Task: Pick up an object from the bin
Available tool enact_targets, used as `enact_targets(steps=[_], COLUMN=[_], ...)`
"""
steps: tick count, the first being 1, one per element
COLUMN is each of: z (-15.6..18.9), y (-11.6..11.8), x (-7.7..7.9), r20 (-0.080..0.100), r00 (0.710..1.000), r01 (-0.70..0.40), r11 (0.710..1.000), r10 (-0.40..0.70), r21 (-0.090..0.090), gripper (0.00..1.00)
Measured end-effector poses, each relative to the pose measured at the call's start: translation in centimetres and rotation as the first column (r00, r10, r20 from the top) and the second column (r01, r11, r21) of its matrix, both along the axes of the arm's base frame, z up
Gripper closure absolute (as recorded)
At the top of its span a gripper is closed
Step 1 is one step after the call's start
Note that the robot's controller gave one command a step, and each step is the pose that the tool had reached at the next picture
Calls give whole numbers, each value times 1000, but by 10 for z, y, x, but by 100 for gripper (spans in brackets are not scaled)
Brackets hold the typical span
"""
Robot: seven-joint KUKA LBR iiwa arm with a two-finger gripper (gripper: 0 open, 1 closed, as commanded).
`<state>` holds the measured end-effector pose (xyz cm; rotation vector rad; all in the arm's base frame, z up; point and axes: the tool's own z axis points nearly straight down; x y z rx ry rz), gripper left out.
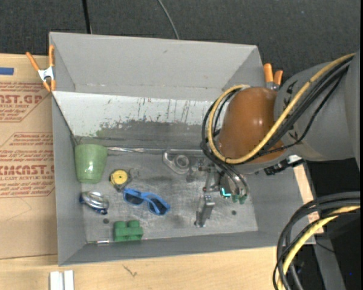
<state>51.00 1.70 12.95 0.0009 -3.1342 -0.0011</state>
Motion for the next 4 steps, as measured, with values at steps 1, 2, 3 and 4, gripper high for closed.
enact_targets(steps=[1, 2, 3, 4], z=[-59, -29, -17, -55], y=[71, 111, 112, 116], x=[15, 12, 1, -2], r20=[15, 9, 7, 13], r00=[990, 970, 883, 807], r01=[138, 243, 469, 590], r11=[990, 970, 883, 807], r10=[-138, -243, -469, -590], r21=[1, 2, 0, 5], gripper=[0, 0, 0, 0])
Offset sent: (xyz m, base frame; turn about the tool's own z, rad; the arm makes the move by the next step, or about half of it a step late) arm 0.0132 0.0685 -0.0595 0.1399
